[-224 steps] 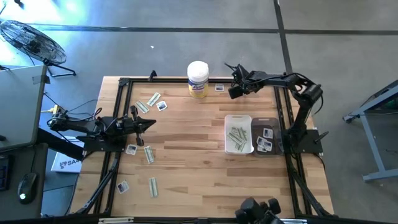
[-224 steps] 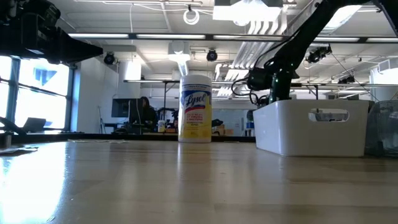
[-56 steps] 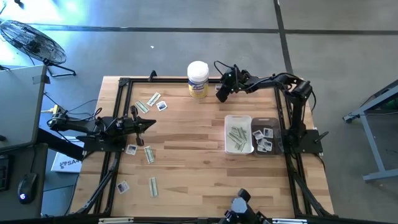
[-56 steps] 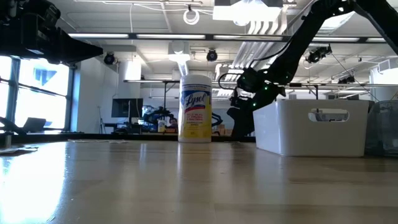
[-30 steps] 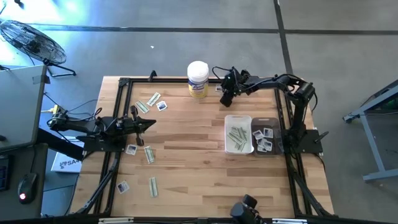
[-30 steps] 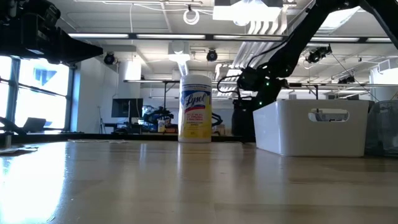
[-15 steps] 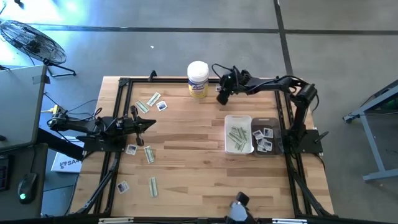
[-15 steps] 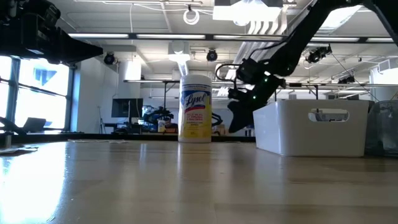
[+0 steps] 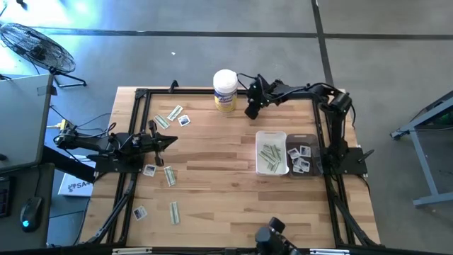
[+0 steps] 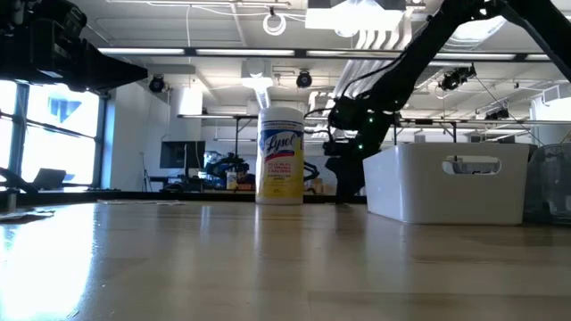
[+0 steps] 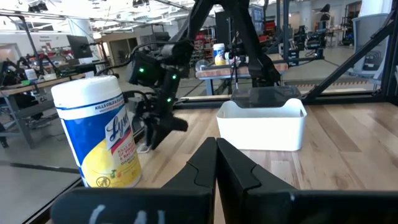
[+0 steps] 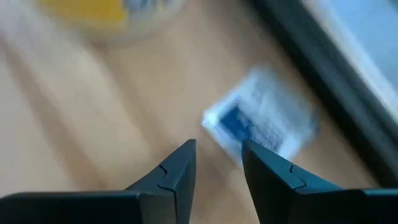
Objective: Pick & Place First Aid Supplies
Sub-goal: Put the blue alcohol pad into the black bin
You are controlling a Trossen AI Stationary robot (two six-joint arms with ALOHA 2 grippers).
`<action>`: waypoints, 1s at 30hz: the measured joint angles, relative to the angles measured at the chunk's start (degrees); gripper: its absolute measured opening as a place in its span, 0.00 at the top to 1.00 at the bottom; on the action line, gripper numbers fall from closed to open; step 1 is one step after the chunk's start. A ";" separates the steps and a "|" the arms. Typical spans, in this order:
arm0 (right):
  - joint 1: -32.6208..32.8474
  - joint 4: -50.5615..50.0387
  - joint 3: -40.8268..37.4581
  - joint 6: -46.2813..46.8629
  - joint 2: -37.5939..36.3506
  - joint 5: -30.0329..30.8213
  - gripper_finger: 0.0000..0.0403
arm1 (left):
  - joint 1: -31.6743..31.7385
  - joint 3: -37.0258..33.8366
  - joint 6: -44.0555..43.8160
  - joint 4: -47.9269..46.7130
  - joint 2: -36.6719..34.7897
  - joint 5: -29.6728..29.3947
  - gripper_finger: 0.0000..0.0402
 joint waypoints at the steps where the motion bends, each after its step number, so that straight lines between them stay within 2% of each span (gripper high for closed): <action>1: -0.01 -3.32 0.70 -0.65 -0.04 -0.17 0.69 | -0.01 0.00 0.00 0.00 0.00 -0.04 1.00; 6: 0.29 -14.34 3.64 -1.35 -0.01 0.03 0.69 | -0.01 0.00 -0.01 0.02 -0.01 -0.18 1.00; 11: 0.38 -18.20 5.67 -2.21 0.01 -0.03 0.69 | 0.00 0.00 0.00 0.01 -0.01 -0.15 1.00; 19: 1.44 -14.56 6.63 -2.53 -0.04 -0.15 0.69 | -0.01 0.00 0.00 0.02 0.00 -0.13 1.00; 30: 1.52 -4.04 -2.18 -2.31 -0.60 -0.22 0.69 | 0.01 0.00 0.00 0.00 -0.01 0.05 1.00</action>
